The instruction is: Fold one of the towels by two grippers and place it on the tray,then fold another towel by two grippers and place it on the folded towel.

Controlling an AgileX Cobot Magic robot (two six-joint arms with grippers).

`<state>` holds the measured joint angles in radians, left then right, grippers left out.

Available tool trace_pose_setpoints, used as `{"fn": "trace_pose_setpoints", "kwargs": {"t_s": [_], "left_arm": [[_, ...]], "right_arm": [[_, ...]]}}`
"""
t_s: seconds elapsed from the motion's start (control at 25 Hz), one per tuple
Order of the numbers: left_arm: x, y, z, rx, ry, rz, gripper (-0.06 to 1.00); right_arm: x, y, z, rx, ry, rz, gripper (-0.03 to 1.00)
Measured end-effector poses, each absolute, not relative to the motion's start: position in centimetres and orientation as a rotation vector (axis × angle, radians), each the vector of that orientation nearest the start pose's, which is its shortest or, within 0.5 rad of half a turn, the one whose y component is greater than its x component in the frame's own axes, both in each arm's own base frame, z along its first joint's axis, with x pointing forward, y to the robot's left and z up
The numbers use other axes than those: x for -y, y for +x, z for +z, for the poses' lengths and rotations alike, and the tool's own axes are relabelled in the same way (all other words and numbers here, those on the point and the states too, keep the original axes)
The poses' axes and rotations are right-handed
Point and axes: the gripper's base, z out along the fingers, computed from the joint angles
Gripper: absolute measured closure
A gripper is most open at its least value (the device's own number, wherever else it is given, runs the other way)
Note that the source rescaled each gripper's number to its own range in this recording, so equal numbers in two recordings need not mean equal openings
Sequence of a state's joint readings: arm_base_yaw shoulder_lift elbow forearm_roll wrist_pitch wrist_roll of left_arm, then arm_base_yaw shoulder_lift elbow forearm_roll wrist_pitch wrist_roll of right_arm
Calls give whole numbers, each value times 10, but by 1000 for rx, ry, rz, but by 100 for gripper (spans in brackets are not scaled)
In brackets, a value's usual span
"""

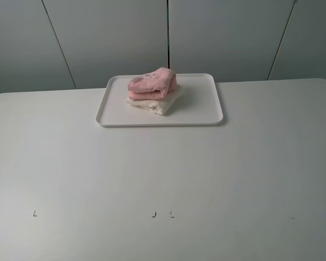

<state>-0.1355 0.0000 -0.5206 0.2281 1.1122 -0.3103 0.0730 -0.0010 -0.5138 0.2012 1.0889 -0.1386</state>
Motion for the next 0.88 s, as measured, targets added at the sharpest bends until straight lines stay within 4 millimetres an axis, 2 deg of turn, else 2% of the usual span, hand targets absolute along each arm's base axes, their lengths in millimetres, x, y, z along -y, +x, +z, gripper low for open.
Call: {"fn": "trace_pose_setpoints", "kwargs": {"t_s": [0.16,0.88], "left_arm": [[-19,-10,281,-2029,-322,73,-6],[-18,-11,281,-2027,-335,78,-6]], "right_arm": [[-16,-9,280,-2037,-184,172,-3],[-16,-9,280,-2040,-137,147,-3]]}}
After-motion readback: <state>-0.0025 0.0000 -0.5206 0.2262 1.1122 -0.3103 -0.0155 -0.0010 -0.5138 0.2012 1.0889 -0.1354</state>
